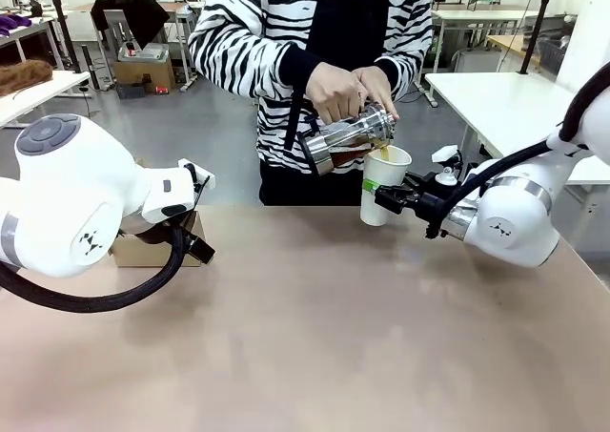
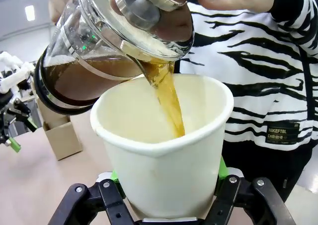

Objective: Pour a drink into a cup and package it in a carrier.
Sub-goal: When a person places the Paper Cup Lid on the 600 ml Paper Cup , lift the 600 ml Paper Cup.

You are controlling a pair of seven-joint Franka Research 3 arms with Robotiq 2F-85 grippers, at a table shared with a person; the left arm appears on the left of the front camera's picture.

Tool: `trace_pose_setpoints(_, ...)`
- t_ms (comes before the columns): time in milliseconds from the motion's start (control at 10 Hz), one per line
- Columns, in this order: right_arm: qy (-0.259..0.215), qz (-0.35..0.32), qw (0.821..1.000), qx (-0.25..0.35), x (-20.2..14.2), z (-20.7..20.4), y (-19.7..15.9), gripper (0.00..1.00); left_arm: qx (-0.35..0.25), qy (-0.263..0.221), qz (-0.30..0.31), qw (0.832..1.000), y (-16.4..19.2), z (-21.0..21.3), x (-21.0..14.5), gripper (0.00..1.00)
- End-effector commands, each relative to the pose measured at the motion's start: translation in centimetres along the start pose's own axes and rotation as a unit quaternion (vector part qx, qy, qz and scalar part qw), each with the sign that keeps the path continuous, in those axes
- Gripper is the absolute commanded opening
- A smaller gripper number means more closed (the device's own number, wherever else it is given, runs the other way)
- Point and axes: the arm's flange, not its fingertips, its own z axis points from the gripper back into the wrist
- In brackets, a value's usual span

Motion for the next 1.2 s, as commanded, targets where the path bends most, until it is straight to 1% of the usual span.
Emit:
trace_pose_setpoints(0,-0.003,0.004,1.0,0.001,0.4,-0.11,0.14,0.66,-0.001,-0.001,0.0,1.0,-0.01,0.03,0.0,1.0)
trace_pose_setpoints(1100,-0.003,0.004,1.0,0.001,0.4,-0.11,0.14,0.66,-0.001,-0.001,0.0,1.0,-0.01,0.03,0.0,1.0)
